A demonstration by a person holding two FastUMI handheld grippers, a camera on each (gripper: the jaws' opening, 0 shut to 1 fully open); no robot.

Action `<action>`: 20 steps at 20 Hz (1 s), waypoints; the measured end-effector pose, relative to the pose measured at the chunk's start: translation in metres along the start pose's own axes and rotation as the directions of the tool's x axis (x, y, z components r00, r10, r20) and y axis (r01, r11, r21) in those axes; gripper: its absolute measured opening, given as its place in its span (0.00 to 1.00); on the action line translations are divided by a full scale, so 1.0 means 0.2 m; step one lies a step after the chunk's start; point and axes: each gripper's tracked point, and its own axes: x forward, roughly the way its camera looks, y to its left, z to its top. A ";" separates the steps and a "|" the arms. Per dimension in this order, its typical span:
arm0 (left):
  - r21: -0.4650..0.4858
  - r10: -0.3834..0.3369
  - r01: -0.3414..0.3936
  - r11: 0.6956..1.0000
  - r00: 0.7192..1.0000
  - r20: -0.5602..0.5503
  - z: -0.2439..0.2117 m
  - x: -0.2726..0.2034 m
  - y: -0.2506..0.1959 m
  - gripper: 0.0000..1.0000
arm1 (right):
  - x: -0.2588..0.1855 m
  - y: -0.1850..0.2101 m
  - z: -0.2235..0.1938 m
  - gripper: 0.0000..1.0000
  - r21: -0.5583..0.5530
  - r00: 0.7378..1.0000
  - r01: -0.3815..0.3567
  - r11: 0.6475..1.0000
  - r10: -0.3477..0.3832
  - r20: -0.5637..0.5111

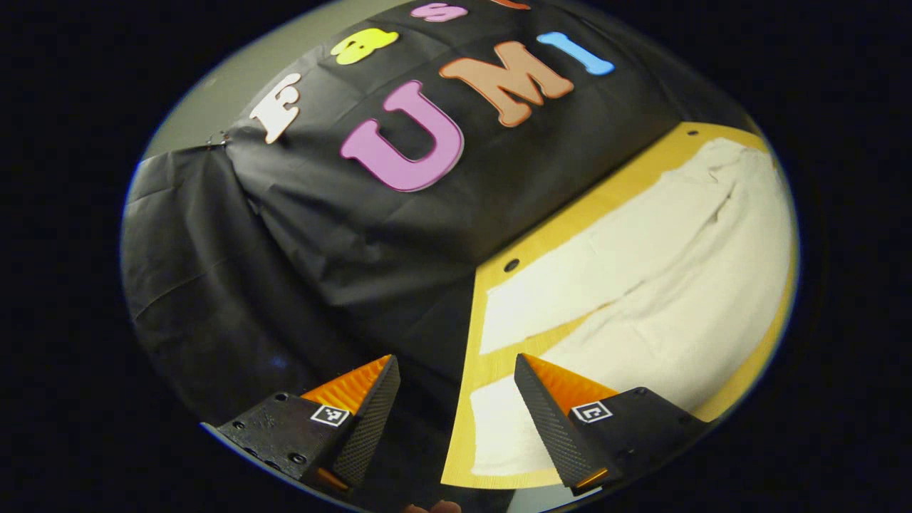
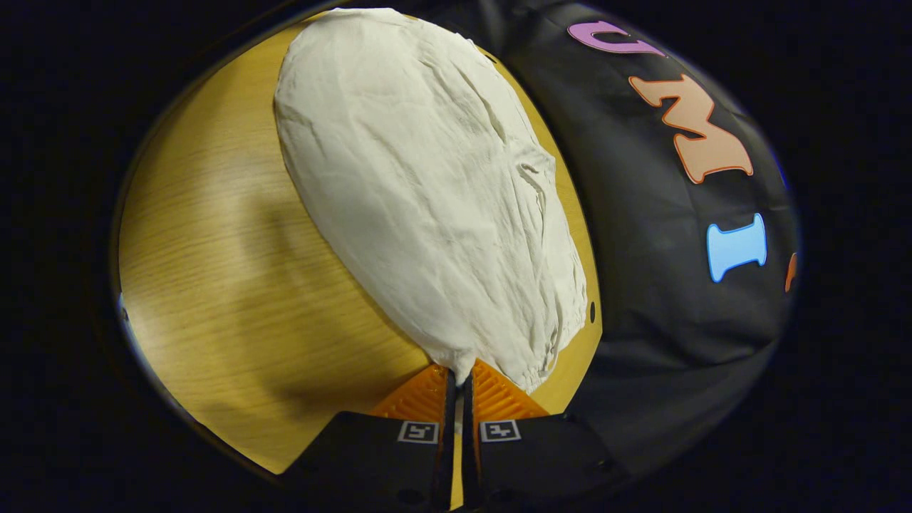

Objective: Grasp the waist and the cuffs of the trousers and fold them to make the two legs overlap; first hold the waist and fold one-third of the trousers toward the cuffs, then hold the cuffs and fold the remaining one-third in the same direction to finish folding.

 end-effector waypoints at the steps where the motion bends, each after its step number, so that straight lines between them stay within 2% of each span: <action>1: 0.022 -0.032 0.032 0.999 0.999 -0.028 -0.08 -0.01 -0.04 0.97 | 0.00 0.00 0.00 0.07 0.007 1.000 -0.001 1.000 0.001 -0.001; 4: 0.069 -0.127 0.135 0.988 0.985 -0.116 -0.29 -0.04 -0.17 0.97 | -0.01 0.00 0.00 0.07 -0.003 1.000 -0.003 1.000 0.003 0.001; 7: 0.154 -0.192 0.220 0.963 0.966 -0.175 -0.42 -0.11 -0.24 0.96 | 0.00 0.00 0.00 0.07 -0.014 1.000 0.009 1.000 -0.009 0.001; 11: 0.245 -0.213 0.278 0.929 0.942 -0.261 -0.57 -0.09 -0.26 0.96 | -0.01 0.00 0.00 0.07 -0.006 1.000 0.023 1.000 -0.023 -0.002; 20: 0.318 -0.324 0.438 0.841 0.878 -0.353 -0.72 -0.10 -0.42 0.97 | -0.01 0.00 0.00 0.07 -0.021 0.999 0.042 0.999 -0.042 0.000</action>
